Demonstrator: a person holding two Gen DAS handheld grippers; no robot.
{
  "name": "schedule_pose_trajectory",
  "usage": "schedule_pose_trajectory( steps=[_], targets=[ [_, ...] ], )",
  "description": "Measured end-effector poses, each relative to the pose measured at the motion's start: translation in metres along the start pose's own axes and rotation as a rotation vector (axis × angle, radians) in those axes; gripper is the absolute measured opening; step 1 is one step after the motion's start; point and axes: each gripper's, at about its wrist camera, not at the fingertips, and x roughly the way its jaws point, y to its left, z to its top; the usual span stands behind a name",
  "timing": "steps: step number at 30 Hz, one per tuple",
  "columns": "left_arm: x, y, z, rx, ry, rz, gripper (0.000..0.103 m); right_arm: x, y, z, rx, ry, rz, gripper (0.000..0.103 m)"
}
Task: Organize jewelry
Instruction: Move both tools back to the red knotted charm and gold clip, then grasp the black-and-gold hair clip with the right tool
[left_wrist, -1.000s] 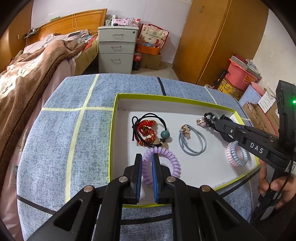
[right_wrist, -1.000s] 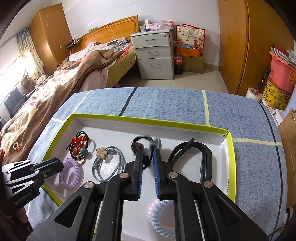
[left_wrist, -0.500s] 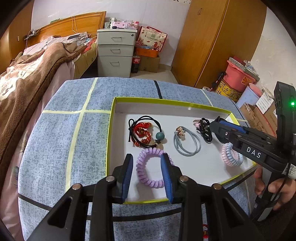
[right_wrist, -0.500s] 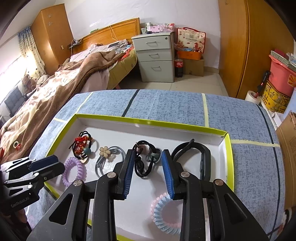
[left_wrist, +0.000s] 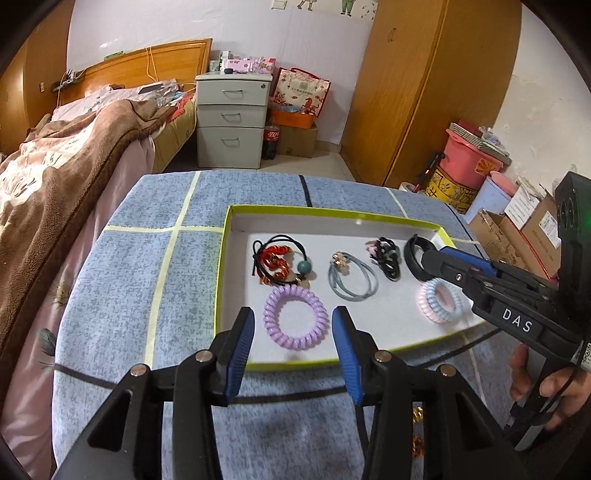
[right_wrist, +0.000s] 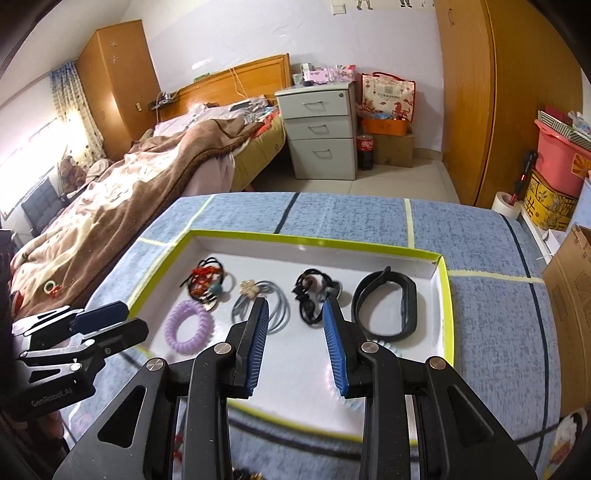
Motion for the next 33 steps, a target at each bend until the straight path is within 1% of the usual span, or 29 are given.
schedule_pose_trajectory(
  steps=[4,7,10,13,15,16,17,25,29,33],
  targets=[
    [-0.014,-0.002,-0.008,-0.001,-0.021,-0.008,0.048,-0.013,0.003,-0.01,-0.001,-0.01,0.013,0.032],
    [-0.022,0.0,-0.015,-0.019,-0.028,-0.017,0.049,-0.024,0.006,-0.021,-0.006,-0.014,0.024,0.032],
    [-0.028,0.0,-0.024,-0.022,-0.032,-0.005,0.049,-0.033,0.008,-0.031,-0.01,-0.014,0.023,0.032],
    [-0.034,0.001,-0.033,-0.034,-0.033,-0.02,0.049,-0.04,0.008,-0.043,0.003,-0.011,0.039,0.032],
    [-0.038,0.001,-0.039,-0.04,-0.036,-0.015,0.049,-0.042,0.008,-0.051,0.013,-0.001,0.041,0.037],
    [-0.039,0.001,-0.042,-0.043,-0.037,-0.014,0.05,-0.042,0.008,-0.055,0.015,0.006,0.042,0.045],
    [-0.041,0.002,-0.046,-0.048,-0.038,-0.018,0.05,-0.043,0.008,-0.059,0.016,0.013,0.044,0.05],
    [-0.048,0.002,-0.071,-0.062,-0.022,-0.033,0.053,-0.035,0.021,-0.085,-0.03,0.076,0.052,0.05],
    [-0.049,0.003,-0.08,-0.064,-0.007,-0.027,0.053,-0.029,0.028,-0.093,-0.058,0.101,0.035,0.05],
    [-0.051,0.003,-0.086,-0.068,-0.003,-0.032,0.053,-0.025,0.032,-0.096,-0.079,0.117,0.0,0.05]
  ],
)
